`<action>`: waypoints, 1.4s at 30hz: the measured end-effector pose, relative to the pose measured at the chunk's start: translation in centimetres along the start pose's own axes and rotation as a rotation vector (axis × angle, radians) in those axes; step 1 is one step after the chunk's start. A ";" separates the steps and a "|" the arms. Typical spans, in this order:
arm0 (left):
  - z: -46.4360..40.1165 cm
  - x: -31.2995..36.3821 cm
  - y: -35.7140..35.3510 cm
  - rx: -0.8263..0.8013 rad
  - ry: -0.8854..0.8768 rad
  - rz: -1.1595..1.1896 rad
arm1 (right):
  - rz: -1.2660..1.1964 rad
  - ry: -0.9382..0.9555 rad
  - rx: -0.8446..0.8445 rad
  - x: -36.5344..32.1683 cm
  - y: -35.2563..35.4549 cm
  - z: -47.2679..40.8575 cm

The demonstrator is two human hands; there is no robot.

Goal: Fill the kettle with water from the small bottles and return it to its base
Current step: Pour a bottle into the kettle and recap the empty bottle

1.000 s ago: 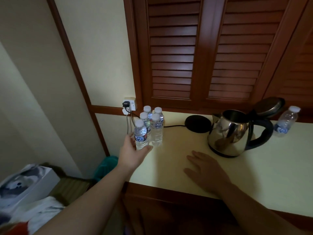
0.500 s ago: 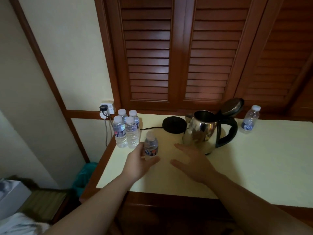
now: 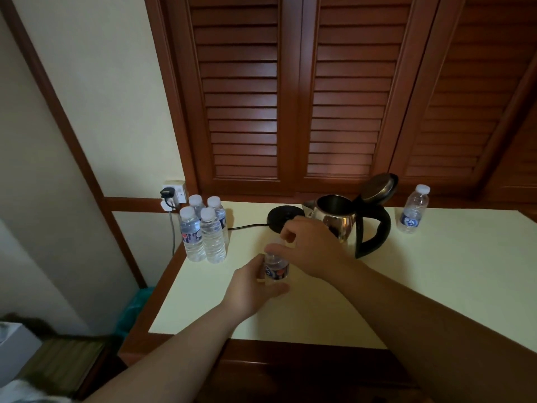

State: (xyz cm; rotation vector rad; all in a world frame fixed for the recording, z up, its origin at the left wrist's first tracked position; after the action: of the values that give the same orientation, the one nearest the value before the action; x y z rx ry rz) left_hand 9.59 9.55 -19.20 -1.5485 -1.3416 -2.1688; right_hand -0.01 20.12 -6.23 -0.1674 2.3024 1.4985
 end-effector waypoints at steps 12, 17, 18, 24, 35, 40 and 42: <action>-0.3 -0.1 -0.2 -0.095 0.007 0.036 | -0.076 0.139 -0.359 -1.0 -0.4 -1.0; -0.1 0.0 -0.2 -0.143 0.011 0.040 | 0.004 0.059 -0.138 -0.9 0.7 -1.6; -0.1 0.0 -0.3 -0.162 0.013 0.050 | -0.020 0.063 -0.134 -1.0 0.6 -1.5; -0.5 -0.3 -0.5 -0.176 0.012 0.073 | -0.049 0.140 -0.330 -1.9 0.1 -2.1; 0.0 0.0 -0.3 -0.162 -0.027 0.064 | -0.095 0.138 -0.127 -2.1 2.1 -1.7; 0.6 0.3 -0.1 -0.116 -0.031 0.064 | -0.151 -0.044 -0.052 3.7 2.1 1.8; 1.2 0.5 0.0 -0.089 -0.035 0.088 | -0.140 -0.102 -0.087 6.0 0.6 4.2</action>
State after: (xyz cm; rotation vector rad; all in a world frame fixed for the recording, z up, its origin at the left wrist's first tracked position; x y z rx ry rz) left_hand 10.15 10.62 -18.70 -1.6517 -1.1778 -2.1857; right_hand -4.66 24.78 -9.45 -0.2643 2.1013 1.5013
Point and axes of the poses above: each hand's wrist, its own z-axis away from the middle knuckle, its own y-axis out of the back of the hand, x = y × z, the point moved 9 cm from there along -z, towards the middle knuckle, and after that the axes turned 13 degrees about y, right-handed, at the moved point
